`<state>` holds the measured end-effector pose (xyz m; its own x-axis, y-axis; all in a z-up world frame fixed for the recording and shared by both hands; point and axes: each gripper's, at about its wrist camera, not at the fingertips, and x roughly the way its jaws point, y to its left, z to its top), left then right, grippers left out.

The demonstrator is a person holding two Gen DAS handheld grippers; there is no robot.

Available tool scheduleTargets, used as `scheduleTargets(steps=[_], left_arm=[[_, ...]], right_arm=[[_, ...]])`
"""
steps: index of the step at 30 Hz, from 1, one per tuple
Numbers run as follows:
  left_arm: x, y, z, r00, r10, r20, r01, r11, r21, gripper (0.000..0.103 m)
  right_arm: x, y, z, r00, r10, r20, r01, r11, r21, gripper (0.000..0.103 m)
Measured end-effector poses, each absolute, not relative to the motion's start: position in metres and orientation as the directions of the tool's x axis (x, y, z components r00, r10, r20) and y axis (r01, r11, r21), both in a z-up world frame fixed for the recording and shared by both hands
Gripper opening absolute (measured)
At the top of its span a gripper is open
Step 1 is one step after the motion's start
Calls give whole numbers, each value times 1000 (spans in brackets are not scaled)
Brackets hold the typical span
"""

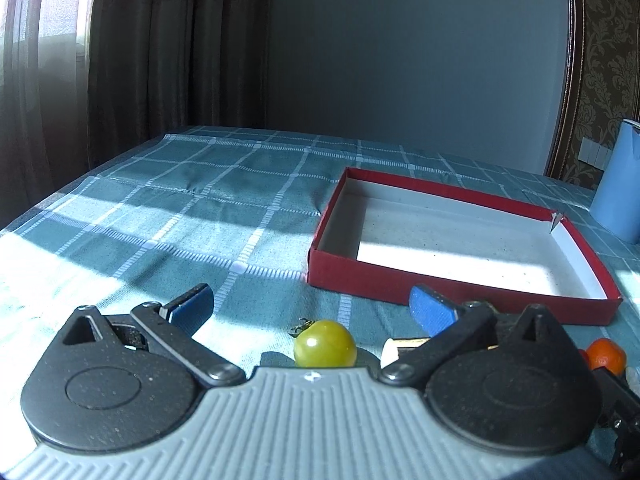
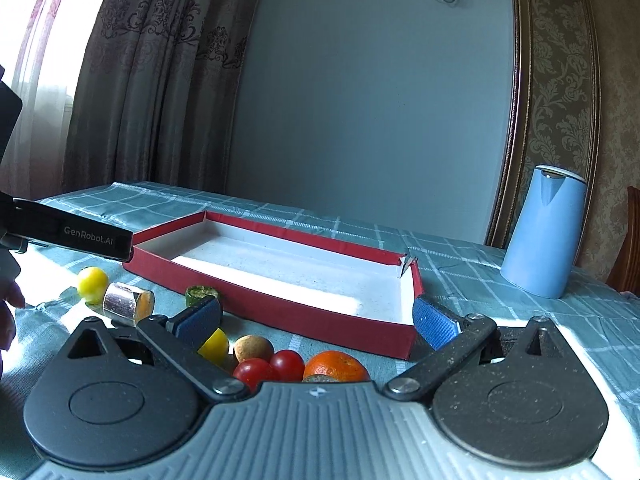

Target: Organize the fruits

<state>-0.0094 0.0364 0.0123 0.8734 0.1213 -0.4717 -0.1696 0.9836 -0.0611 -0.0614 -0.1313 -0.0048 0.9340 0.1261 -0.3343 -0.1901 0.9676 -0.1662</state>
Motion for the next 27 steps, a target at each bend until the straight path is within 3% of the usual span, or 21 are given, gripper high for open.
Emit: scheduleTargets(steps=[4,9,17,22,27], left_arm=[[-12,25,11,877,187,-442,-197,980,24,103],[-14,19,11,887,114,-447,-114,993,27,103],[-13,3,7,872,-6,-490,31,999,43,103],[-9,-1,3,858,0,-514,38,997,62,103],[0,1,-2,826,0,-563,37,998,55,103]], right_arm=[[-58,-145,-5,924,147,-353,-187,979,-81,103],[-51,-180,-5,929,152,-337,-115,985,126,103],[-58,-220,-10,946,-26,-325,87,980,176,103],[-63,-251,-18,935,96,-341,13,952,305,103],[-70,-246,-18,909,209,-362,-105,952,288,103]])
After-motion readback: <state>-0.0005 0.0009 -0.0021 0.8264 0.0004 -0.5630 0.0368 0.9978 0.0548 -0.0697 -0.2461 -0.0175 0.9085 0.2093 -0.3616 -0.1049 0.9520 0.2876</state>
